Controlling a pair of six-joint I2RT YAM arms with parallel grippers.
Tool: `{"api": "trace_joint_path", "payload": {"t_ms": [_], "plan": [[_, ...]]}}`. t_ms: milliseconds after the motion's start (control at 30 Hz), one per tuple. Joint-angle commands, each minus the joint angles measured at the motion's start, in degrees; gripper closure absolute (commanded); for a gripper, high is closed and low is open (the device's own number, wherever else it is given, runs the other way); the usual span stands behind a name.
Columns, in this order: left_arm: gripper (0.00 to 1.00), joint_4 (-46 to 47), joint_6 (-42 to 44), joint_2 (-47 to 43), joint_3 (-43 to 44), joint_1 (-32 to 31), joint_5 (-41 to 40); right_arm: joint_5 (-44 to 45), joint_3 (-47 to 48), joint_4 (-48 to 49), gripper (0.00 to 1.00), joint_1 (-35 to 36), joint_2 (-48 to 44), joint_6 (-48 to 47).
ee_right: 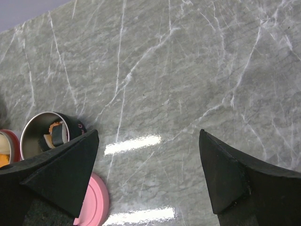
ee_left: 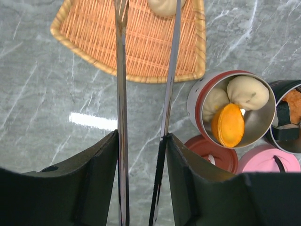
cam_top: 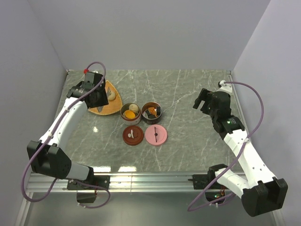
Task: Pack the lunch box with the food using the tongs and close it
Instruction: Pick up the food using the clamp
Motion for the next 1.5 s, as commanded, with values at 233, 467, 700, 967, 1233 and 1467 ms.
{"api": "trace_joint_path", "payload": {"t_ms": [233,467,700,967,1233,1467], "plan": [[0.52,6.41,3.11,4.03,-0.42,1.67,2.82,0.43,3.22,1.90,0.06,-0.34,1.76,-1.25],[0.53,7.46,3.63,6.14,-1.82,1.85,4.40,0.60,3.75,1.90,0.07,-0.34,2.63,-0.99],[0.63,7.64,4.33,7.46,-1.39,1.94,4.84,0.60,4.01,2.08,0.06,-0.25,3.16,-0.46],[0.72,4.66,4.95,6.50,1.95,2.11,4.93,0.43,4.36,2.43,0.07,-0.34,3.78,0.15],[0.72,0.43,4.07,2.72,6.35,2.11,4.05,0.25,3.93,2.61,0.07,-0.34,3.52,0.68],[0.72,-2.38,3.46,-1.32,8.54,-0.77,4.67,0.16,2.87,2.69,0.07,-0.34,2.46,1.56]]}}
